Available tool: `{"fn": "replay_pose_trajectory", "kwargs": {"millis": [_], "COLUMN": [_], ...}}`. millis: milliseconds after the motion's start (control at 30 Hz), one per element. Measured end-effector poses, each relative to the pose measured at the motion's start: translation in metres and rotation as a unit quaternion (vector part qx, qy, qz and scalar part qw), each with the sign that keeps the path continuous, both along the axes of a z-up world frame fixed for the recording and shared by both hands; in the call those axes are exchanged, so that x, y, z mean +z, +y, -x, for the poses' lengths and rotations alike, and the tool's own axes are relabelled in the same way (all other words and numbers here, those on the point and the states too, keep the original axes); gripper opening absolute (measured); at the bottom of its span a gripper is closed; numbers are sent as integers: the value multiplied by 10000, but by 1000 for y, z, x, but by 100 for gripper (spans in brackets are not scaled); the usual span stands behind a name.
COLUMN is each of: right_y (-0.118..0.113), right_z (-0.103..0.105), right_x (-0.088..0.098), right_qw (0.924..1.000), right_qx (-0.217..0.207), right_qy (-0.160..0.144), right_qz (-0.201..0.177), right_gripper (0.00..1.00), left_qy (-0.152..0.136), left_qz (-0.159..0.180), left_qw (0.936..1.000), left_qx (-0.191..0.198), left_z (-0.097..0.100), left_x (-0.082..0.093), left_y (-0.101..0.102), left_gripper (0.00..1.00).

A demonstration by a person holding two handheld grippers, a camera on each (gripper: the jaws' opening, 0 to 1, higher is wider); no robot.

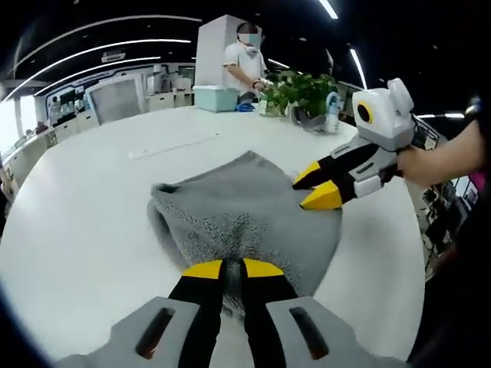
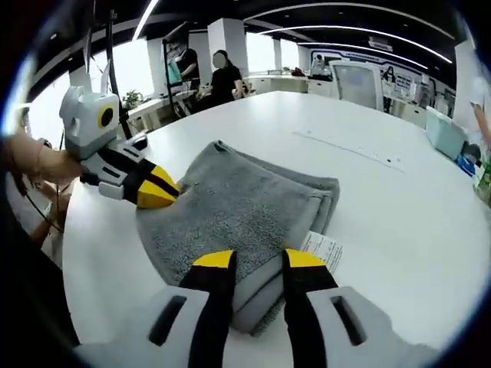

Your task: Fold the towel on the table until its edges align and the towel forms a compact rectangular stack.

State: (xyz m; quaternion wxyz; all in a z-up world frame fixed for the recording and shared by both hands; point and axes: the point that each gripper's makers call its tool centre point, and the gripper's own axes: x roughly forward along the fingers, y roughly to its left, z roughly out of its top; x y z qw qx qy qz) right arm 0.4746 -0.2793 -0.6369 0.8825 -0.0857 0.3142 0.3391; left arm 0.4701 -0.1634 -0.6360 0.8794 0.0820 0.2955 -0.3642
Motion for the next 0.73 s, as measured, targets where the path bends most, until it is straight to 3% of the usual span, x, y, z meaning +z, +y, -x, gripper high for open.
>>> {"fn": "replay_pose_trajectory", "kwargs": {"millis": [167,267,333,400,500,567,600,633,667,700,733], "right_y": [-2,0,0,-1,-29,-52,-62,-71,-88,-95,-102], "right_z": [-4,-1,-2,-2,2,8,10,13,20,22,28], "right_x": [1,11,28,58,86,96,100,102,102,106,110], "right_qw": [9997,9984,9958,9870,9818,9782,9752,9725,9723,9682,9694], "right_qx": [101,127,24,-92,-320,-606,-747,-893,-1026,-1123,-1045], "right_qy": [-15,19,-181,-534,-1103,-1282,-1320,-1313,-1230,-1303,-1329], "right_qz": [-199,-545,-892,-1516,-1513,-1516,-1614,-1702,-1703,-1818,-1781], "right_gripper": [22,25,38,54,68,84,94,97,97,99,100], "left_qy": [108,146,209,-185,-500,-828,-993,-1121,-1343,-1601,-1781], "left_qz": [-12,140,518,468,486,587,739,808,835,779,744], "left_qw": [9998,9989,9954,9959,9946,9903,9856,9818,9771,9697,9641], "left_qx": [174,433,784,755,772,954,1149,1299,1423,1675,1824], "left_z": [0,3,7,16,36,52,60,65,71,79,85], "left_x": [1,6,17,33,50,65,74,80,88,98,105], "left_y": [-1,2,2,4,8,16,22,28,34,46,54], "left_gripper": [9,12,21,30,40,52,61,70,82,89,95]}}
